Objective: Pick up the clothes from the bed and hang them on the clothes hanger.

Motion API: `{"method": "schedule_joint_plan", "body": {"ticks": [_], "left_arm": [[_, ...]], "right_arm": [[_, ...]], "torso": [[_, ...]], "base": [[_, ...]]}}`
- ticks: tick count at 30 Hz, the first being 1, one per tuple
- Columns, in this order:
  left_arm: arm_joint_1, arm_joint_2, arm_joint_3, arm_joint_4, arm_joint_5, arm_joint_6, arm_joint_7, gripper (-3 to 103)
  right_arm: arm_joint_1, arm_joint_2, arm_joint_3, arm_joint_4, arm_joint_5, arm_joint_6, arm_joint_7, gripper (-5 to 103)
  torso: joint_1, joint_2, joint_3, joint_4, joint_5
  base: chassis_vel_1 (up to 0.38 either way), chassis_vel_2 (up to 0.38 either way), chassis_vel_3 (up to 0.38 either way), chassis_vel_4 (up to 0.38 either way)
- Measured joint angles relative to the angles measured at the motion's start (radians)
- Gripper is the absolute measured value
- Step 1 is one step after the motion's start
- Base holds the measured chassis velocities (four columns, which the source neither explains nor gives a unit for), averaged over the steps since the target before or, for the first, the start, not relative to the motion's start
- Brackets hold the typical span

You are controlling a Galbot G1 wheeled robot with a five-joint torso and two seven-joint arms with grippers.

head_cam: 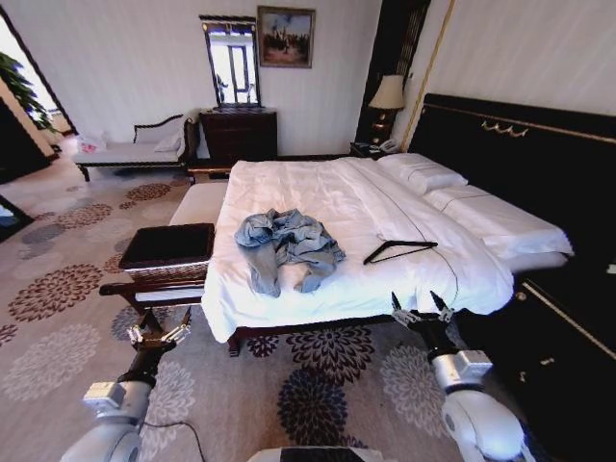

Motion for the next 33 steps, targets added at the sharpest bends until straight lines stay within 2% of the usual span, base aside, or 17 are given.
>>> {"method": "schedule_joint_plan", "body": {"ticks": [6,33], "left_arm": [[0.009,-0.025,0.001,0.007,0.004,-0.008,0.0,100],[-0.008,-0.06,0.019,0.022,0.025,-0.008,0.002,100]], "right_arm": [[-0.012,0.005,-0.012,0.0,-0.017,0.001,-0.002,100],[0.017,-0.004,-0.038,-0.028,-0.018,-0.003,-0.025,100]], "torso": [[0.0,0.0,0.0,0.0,-0.0001],[0.0,0.0,0.0,-0.0001,-0.0001]], "base": [[0.0,0.0,0.0,0.0],[0.0,0.0,0.0,0.0]]}}
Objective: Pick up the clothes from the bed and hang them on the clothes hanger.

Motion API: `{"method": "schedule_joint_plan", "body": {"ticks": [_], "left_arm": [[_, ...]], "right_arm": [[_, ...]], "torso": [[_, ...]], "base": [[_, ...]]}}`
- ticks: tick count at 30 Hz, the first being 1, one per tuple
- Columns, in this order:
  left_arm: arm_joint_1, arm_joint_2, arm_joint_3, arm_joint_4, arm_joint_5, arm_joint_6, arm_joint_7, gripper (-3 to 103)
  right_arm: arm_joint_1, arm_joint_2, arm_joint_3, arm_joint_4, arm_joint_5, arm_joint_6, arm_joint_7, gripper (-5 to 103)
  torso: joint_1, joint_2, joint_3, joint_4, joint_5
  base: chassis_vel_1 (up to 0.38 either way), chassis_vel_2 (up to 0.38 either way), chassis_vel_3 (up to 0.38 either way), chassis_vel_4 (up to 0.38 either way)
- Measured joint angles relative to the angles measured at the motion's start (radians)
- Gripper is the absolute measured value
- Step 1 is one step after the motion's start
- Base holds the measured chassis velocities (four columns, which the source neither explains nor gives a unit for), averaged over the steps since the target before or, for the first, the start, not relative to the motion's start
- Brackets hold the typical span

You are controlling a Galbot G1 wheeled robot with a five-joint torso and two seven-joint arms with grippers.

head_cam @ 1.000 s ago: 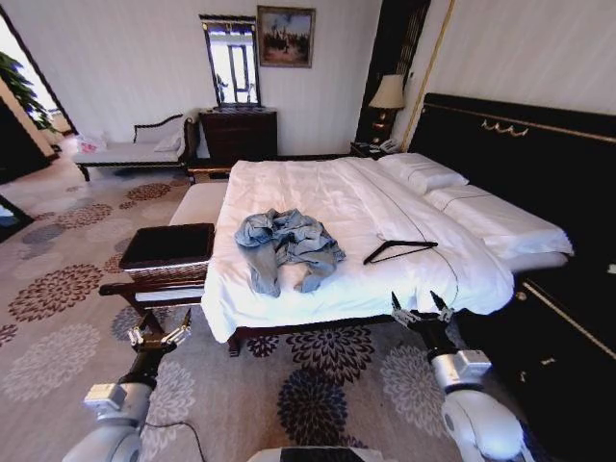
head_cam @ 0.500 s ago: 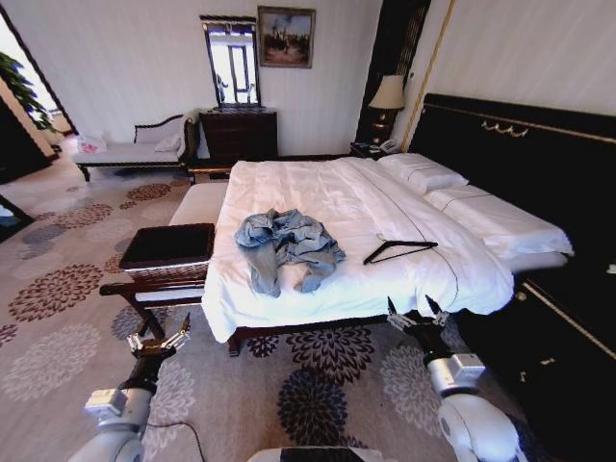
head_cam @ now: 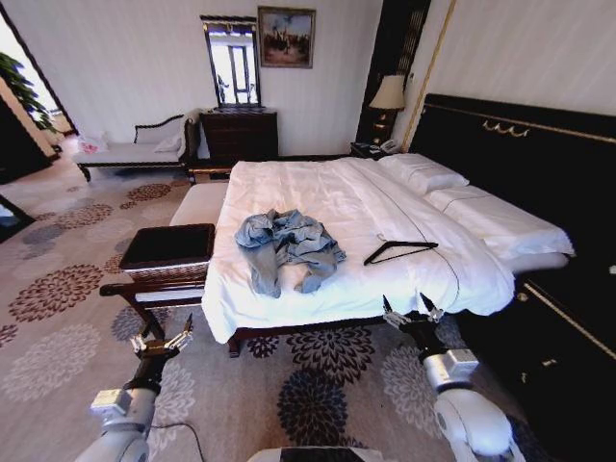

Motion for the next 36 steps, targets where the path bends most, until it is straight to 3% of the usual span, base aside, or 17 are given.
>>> {"method": "schedule_joint_plan", "body": {"ticks": [15,23,36], "left_arm": [[0.001,-0.032,0.007,-0.002,-0.028,0.01,0.001,100],[-0.001,0.001,0.005,0.001,-0.021,0.011,0.001,100],[0.0,-0.003,0.01,0.004,-0.006,0.008,0.001,100]], "right_arm": [[-0.022,0.01,0.007,0.003,-0.012,0.007,-0.004,100],[-0.022,0.013,0.005,0.001,-0.013,0.008,-0.004,100],[-0.03,0.016,-0.001,0.004,-0.011,0.004,-0.002,100]], "torso": [[0.0,0.0,0.0,0.0,-0.0001],[0.0,0.0,0.0,0.0,0.0],[0.0,0.0,0.0,0.0,0.0]], "base": [[-0.087,0.09,0.088,-0.089],[-0.147,0.141,0.138,-0.139],[-0.123,0.099,0.125,-0.088]]}}
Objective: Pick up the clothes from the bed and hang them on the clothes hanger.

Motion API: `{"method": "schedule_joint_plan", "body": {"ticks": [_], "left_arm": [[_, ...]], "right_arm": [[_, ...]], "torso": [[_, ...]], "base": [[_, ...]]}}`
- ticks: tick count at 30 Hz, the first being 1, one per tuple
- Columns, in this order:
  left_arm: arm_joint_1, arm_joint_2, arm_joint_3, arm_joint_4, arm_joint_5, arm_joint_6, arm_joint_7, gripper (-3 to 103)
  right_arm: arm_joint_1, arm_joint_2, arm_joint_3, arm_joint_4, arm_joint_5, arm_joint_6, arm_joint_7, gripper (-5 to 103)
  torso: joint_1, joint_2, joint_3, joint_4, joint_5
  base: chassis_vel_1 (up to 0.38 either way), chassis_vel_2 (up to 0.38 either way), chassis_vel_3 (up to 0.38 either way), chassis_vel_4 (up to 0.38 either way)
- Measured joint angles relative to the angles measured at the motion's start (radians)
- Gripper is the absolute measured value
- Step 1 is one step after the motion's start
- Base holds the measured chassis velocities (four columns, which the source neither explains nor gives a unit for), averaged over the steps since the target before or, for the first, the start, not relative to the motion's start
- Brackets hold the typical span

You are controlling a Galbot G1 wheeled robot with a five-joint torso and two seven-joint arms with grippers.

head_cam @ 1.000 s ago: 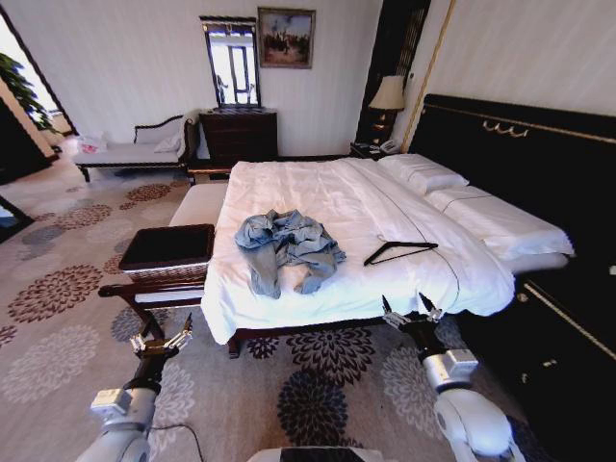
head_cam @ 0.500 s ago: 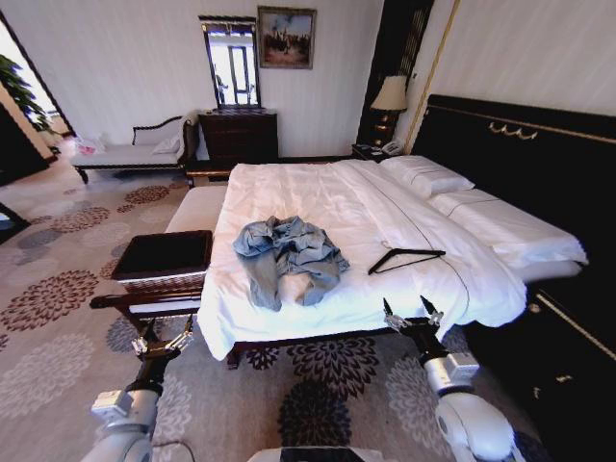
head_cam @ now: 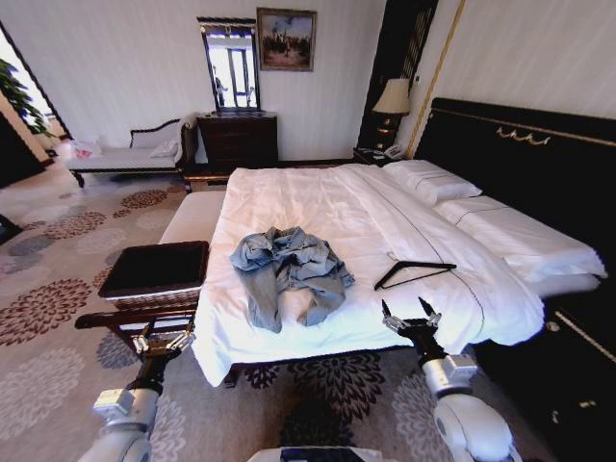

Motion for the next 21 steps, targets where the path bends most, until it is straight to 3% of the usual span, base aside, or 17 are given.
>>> {"method": "schedule_joint_plan", "body": {"ticks": [21], "left_arm": [[0.004,0.001,-0.014,0.007,-0.013,-0.007,0.002,100]], "right_arm": [[0.011,0.002,-0.004,-0.005,-0.012,-0.007,0.001,100]], "torso": [[0.0,0.0,0.0,0.0,0.0001]], "base": [[-0.175,0.096,0.181,-0.095]]}}
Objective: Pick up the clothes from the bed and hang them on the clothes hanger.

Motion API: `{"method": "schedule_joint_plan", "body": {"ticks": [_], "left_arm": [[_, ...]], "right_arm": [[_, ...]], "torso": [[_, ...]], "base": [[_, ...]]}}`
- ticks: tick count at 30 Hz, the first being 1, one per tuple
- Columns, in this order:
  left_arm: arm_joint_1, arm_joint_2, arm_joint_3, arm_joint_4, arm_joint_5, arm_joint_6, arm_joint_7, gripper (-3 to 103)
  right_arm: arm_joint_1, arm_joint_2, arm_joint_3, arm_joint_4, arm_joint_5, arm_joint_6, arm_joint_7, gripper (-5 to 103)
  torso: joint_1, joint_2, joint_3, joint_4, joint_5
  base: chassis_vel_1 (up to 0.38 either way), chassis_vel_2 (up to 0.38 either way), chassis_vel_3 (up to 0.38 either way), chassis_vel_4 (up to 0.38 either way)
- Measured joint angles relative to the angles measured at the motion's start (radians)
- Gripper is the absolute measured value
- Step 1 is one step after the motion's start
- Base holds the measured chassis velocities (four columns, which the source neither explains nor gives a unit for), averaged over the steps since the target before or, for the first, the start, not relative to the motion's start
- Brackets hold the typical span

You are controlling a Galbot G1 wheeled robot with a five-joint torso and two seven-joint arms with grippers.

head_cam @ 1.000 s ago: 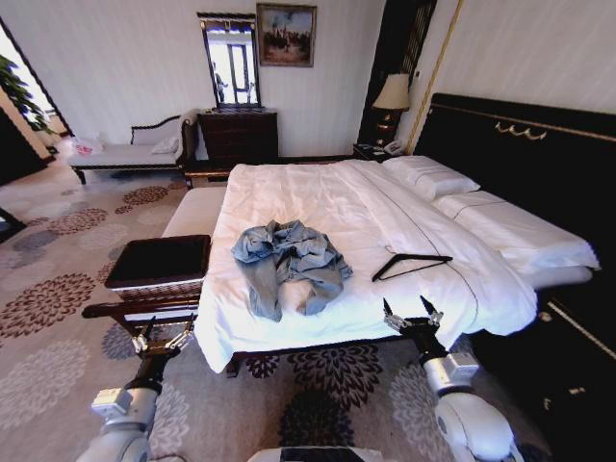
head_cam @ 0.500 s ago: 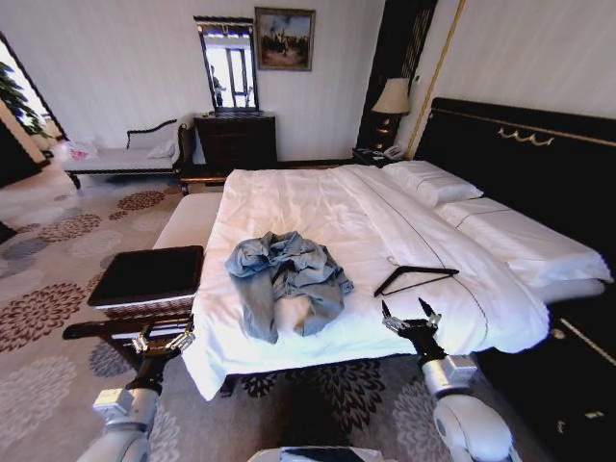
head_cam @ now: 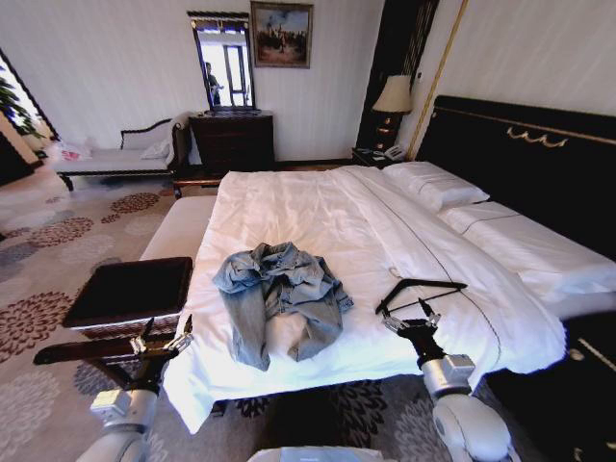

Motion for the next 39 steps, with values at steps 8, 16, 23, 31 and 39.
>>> {"method": "schedule_joint_plan", "body": {"ticks": [8,16,23,31,39], "left_arm": [[-0.001,-0.002,-0.004,0.006,-0.007,0.0,0.0,100],[-0.001,-0.003,-0.006,0.012,-0.01,-0.001,0.0,100],[0.02,-0.018,-0.008,0.025,-0.02,-0.006,0.0,100],[0.064,-0.042,-0.021,0.028,-0.073,-0.015,-0.003,100],[0.069,-0.059,-0.02,0.037,-0.085,-0.015,-0.004,100]], "right_arm": [[0.0,0.0,-0.012,-0.004,-0.006,-0.003,0.0,100],[0.005,-0.002,-0.025,-0.009,-0.013,-0.006,0.005,100],[0.035,-0.093,-0.084,0.03,0.258,-0.157,0.049,100],[0.353,-0.411,-0.238,-0.022,0.837,-0.423,0.149,100],[0.849,-0.471,-0.571,-0.316,1.133,-0.497,0.191,100]], "torso": [[0.0,0.0,0.0,0.0,-0.0002],[0.0,0.0,0.0,-0.0001,-0.0001],[0.0,0.0,0.0,-0.0004,0.0002],[0.0,0.0,0.0,0.0001,0.0002],[0.0,0.0,0.0,0.0,0.0004]], "base": [[-0.095,0.12,0.086,-0.117],[-0.116,0.108,0.115,-0.115],[-0.06,0.054,0.066,-0.054],[0.0,0.0,0.0,0.0],[0.0,0.0,0.0,0.0]]}}
